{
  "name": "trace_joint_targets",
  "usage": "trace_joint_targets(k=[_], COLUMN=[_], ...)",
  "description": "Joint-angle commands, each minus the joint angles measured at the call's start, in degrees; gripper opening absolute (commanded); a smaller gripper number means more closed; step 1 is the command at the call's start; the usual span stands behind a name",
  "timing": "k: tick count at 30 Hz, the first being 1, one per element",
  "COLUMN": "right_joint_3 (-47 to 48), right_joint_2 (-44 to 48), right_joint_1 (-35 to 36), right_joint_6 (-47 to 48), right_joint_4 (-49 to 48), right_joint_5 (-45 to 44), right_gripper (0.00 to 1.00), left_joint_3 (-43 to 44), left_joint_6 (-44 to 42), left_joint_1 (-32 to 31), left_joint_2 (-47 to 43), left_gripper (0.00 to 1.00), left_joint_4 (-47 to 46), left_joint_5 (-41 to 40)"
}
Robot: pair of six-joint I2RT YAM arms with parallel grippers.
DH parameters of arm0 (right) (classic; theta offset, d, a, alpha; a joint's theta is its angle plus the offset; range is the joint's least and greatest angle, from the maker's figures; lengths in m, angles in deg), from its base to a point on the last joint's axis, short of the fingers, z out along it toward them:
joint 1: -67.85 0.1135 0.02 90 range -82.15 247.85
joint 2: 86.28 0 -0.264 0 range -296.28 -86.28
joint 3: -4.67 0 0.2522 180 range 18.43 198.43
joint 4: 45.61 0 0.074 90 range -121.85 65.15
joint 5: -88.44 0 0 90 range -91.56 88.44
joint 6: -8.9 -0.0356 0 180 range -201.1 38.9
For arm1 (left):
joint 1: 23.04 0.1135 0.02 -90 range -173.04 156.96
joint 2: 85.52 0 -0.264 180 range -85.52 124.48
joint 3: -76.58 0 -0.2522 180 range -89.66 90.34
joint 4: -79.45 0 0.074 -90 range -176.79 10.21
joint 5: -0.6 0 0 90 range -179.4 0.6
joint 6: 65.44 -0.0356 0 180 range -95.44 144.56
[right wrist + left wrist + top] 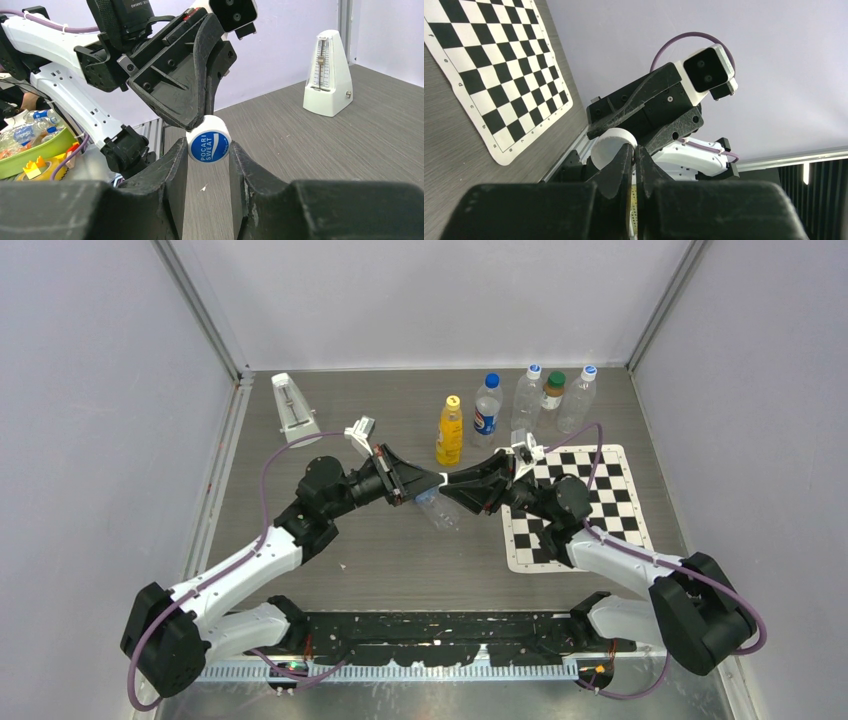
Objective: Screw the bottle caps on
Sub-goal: Pick up the bottle cap from the center of the board, then place the bottle cap at the center of the board, then pick up the plastic bottle at the center of the board.
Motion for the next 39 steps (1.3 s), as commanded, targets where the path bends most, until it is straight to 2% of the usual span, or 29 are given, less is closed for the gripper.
trace_joint_targets(k=[1,5,7,9,11,13,14,15,17,21,25,30,39], right_joint_3=[1.4,1.0,1.0,1.4,2.3,4.3,5.3,7.2,9.9,15.3,21.6,23.9,23.7], right_joint_2=[2.4,5.1,7.5,10.9,14.3,17.2,17.9,18.8,19.5,18.0,12.6,5.7,-4.4], right_joint_1=[-0.2,-0.3,-0.4,-0.3,-0.3,-0.3,-0.3,-0.3,-0.3,-0.3,-0.2,0.5,5.2], right_joint_6=[1.5,4.1,6.2,8.1,10.9,13.3,13.9,15.4,16.3,16.7,18.8,18.0,18.0], right_joint_4=[-1.8,4.4,10.5,22.1,29.4,45.6,49.8,57.9,67.5,83.5,96.7,100.4,98.1], right_joint_5=[0.2,-1.9,-3.8,-6.4,-8.9,-11.5,-13.5,-14.2,-15.9,-20.5,-23.0,-22.8,-32.6], right_gripper=[0.04,0.01,0.0,0.01,0.0,0.0,0.0,0.01,0.01,0.01,0.01,0.01,0.01], left_joint_3=[0.4,0.7,0.9,1.6,3.6,6.1,7.6,8.6,10.2,13.1,16.6,19.0,25.3], left_joint_6=[-0.4,-3.0,-5.1,-8.2,-12.5,-16.9,-18.7,-20.1,-22.0,-20.9,-20.3,-19.6,-15.5], left_joint_1=[-0.2,-0.2,-0.2,-0.1,-0.1,-0.2,-0.2,-0.2,-0.2,-1.3,-4.4,-6.2,-7.6], left_joint_2=[-0.7,-1.9,-3.6,-5.4,-7.3,-8.1,-8.0,-7.4,-5.1,3.4,10.9,17.7,29.9], left_gripper=[0.12,0.51,0.71,0.82,0.88,0.9,0.91,0.92,0.93,0.96,0.96,0.96,0.97], left_joint_4=[-2.7,0.8,3.9,9.2,17.1,26.6,32.1,35.5,41.0,46.7,49.6,49.5,47.7], left_joint_5=[0.3,-2.0,-4.7,-7.8,-12.2,-17.5,-19.9,-22.6,-26.9,-31.7,-38.3,-46.6,-51.7])
